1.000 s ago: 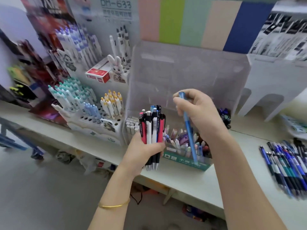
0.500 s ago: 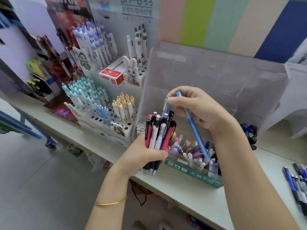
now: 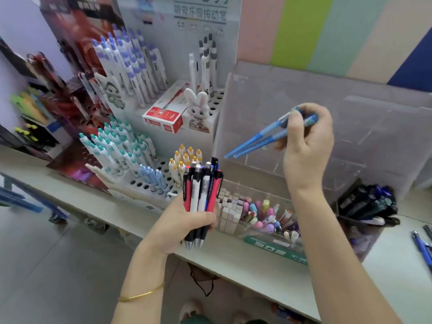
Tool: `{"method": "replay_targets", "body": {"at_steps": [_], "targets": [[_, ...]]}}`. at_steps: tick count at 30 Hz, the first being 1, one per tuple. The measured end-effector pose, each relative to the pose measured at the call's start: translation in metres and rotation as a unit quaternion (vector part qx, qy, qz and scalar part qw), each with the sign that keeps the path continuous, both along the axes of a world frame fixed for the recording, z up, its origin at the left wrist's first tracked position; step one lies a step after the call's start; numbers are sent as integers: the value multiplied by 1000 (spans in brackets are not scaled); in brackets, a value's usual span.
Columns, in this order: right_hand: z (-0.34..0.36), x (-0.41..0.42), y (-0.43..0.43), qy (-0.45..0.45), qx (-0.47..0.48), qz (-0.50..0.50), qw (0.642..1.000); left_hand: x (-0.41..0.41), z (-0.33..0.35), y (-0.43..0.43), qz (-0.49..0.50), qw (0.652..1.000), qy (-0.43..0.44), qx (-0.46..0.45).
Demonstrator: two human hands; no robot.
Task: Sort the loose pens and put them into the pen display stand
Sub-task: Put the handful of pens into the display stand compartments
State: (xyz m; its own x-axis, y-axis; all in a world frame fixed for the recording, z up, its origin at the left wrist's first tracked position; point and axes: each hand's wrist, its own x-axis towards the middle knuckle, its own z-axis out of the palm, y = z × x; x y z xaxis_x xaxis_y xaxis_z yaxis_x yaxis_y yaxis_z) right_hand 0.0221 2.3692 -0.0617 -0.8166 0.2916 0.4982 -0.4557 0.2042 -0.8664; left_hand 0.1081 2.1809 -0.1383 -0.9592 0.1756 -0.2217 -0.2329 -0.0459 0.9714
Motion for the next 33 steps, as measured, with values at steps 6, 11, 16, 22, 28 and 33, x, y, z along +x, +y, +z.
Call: {"method": "replay_targets", "body": {"at_steps": [6,11,16,22,28,33], "targets": [[-42,4,-34,-68,284,-1,956,-15,2,-12,-37,999,18,13],[-52,4,-45,-162,343,7,925,-24,13,-13,-78,994,46,63],[-41,10,-35,-207,282,34,936,-31,21,-7,-110,984,49,129],[-8,30,-23,-137,93,49,985,-38,26,9,-119,985,32,122],[18,34,-28,-147,245,105,953,-42,39,33,-65,995,57,56],[21,26,-19,-135,210,123,961,-44,49,41,-75,991,66,90]]}}
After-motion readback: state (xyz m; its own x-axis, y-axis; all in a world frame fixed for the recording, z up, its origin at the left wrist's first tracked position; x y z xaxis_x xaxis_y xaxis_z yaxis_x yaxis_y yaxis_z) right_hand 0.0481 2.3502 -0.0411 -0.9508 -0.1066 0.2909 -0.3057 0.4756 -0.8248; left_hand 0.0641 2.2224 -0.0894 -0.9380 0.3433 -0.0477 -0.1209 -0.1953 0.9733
